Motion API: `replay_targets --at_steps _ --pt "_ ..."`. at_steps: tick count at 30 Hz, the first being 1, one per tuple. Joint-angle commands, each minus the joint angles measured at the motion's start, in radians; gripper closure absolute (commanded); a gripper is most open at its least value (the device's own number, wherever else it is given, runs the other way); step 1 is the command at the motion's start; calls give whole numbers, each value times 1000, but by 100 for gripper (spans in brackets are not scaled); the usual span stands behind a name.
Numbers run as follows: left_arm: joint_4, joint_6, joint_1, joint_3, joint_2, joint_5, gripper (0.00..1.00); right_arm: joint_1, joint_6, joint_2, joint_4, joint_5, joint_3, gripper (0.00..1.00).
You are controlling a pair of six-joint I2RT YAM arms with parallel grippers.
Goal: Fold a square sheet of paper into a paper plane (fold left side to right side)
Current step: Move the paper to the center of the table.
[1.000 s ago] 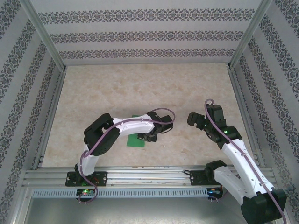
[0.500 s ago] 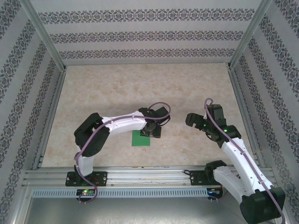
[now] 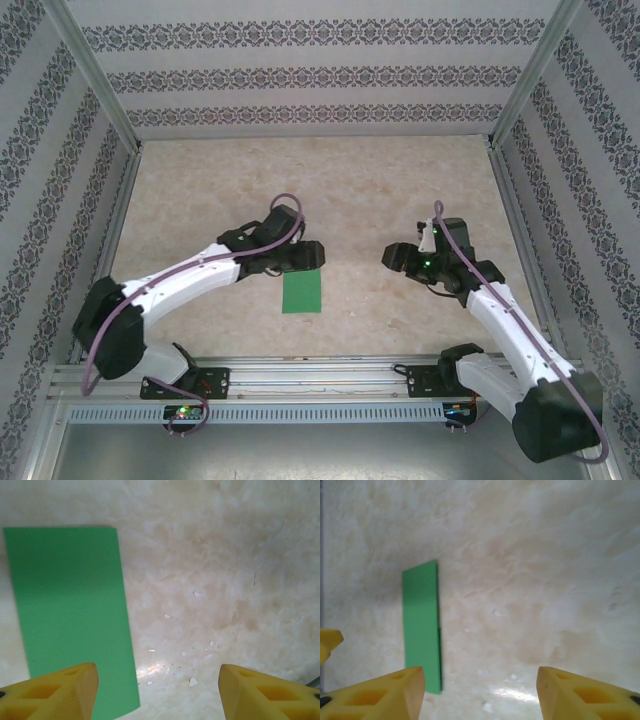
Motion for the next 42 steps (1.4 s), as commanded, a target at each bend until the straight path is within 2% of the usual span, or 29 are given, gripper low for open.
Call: replay_targets --at_steps 1,6,11,14,19,24,36,42 --pt "105 29 51 -81 -96 24 37 84 111 70 156 -117 -33 49" --pt "164 22 110 -216 -236 34 48 238 208 258 360 -117 -28 74" --pt "167 8 127 -278 -283 36 49 366 238 472 465 -100 51 84" --pt "153 6 132 -287 -281 39 50 412 234 582 479 -83 115 86" --pt "123 5 136 -293 -281 14 49 431 246 712 542 -110 196 89" --pt "75 6 139 -298 -276 -18 48 431 252 795 520 -106 245 92" --pt "85 5 142 -320 -237 7 46 419 235 868 486 -125 224 96" --pt "117 -11 142 -334 -198 60 46 393 192 864 459 -141 196 99"
